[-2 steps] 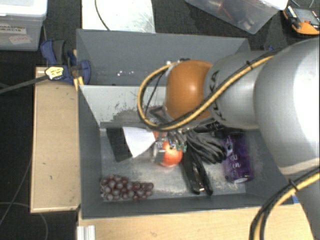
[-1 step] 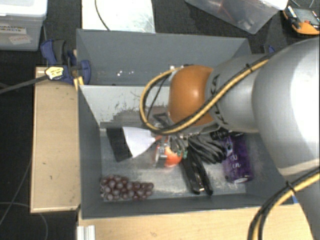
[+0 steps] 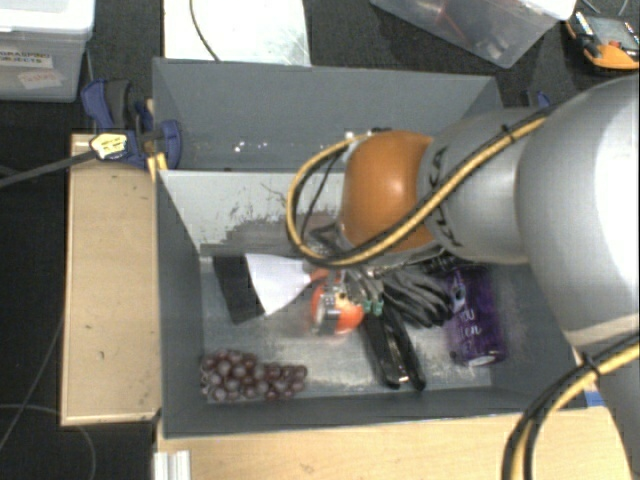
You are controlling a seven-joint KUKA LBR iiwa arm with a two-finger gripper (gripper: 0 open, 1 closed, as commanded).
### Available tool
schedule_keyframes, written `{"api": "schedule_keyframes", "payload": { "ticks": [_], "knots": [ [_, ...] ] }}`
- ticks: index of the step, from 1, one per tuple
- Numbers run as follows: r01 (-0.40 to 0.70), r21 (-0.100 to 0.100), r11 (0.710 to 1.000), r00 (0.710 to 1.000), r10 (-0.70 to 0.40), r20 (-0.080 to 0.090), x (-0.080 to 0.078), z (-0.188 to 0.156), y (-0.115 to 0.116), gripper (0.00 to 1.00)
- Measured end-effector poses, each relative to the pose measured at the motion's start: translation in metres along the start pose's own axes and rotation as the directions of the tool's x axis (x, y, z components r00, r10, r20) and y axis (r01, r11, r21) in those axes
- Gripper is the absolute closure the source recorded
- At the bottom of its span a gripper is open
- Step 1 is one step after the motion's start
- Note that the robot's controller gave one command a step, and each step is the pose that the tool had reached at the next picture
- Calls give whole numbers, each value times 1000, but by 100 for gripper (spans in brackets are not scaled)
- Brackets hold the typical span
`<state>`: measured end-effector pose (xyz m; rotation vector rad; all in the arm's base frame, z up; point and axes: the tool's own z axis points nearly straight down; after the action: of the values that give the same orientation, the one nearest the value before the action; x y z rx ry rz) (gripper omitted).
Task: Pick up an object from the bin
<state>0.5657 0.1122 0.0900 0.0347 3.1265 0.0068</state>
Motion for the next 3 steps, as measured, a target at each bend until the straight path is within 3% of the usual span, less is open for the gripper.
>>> {"api": "schedule_keyframes", "payload": {
  "ticks": [1, 2, 3],
  "knots": [
    [-55, 3, 998, 998, 55, -3, -5, -3, -7, 0],
    [-8, 0, 1000, 1000, 8, 1, 5, -21, -3, 0],
    [-48, 1, 999, 999, 48, 0, 3, -19, -11, 0]
  ]
}}
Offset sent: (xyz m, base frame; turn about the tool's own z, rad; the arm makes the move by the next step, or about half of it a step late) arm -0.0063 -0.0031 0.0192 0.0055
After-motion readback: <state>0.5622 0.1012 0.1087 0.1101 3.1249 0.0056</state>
